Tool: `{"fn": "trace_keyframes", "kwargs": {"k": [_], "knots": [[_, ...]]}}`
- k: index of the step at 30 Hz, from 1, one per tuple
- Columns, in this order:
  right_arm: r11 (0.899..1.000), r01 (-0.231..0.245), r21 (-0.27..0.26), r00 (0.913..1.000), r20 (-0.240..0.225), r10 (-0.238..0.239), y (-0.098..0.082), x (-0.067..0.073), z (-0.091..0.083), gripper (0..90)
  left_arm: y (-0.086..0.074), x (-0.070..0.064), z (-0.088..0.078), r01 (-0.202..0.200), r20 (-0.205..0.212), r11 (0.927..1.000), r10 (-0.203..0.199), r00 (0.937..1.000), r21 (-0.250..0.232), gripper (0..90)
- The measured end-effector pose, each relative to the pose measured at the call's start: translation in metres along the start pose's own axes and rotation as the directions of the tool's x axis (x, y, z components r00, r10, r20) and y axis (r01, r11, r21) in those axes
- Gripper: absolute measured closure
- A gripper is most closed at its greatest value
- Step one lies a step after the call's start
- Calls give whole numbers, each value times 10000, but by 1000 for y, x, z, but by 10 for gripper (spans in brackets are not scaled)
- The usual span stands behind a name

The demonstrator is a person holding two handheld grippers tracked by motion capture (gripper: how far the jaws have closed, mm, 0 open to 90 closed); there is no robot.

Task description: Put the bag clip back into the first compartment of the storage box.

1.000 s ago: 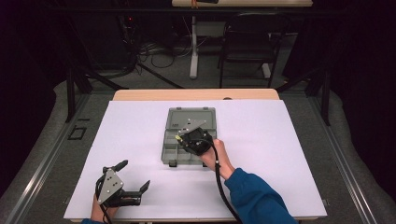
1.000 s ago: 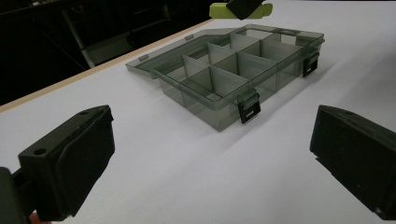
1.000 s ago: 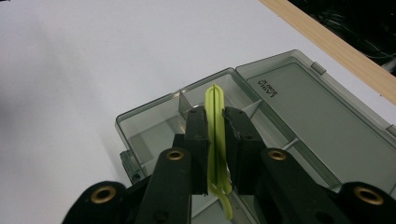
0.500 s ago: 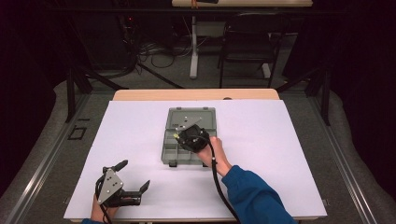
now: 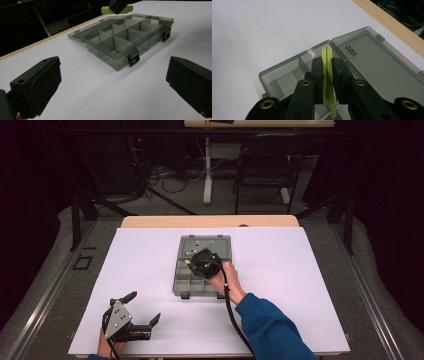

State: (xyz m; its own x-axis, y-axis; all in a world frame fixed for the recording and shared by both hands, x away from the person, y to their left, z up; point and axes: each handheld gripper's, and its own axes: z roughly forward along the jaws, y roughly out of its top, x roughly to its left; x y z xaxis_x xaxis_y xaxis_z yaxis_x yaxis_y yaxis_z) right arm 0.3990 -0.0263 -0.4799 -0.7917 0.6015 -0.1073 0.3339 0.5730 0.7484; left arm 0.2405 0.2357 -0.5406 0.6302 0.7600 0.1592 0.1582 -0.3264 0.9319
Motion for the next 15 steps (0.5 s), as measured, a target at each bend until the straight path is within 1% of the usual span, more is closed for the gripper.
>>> {"fn": "trace_keyframes", "kwargs": {"k": [10,14,15], "knots": [[9999,-54,142,10000,52,53,4,-4,6,804,0,0,0,-2,9,10000,2,10000,1,1],[9997,-34,242,9998,191,30,5,-5,9,804,0,0,0,0,2,10000,0,10000,0,1],[9995,-114,311,9997,198,107,5,-5,9,803,0,0,0,2,3,10000,-2,10000,2,1]]}}
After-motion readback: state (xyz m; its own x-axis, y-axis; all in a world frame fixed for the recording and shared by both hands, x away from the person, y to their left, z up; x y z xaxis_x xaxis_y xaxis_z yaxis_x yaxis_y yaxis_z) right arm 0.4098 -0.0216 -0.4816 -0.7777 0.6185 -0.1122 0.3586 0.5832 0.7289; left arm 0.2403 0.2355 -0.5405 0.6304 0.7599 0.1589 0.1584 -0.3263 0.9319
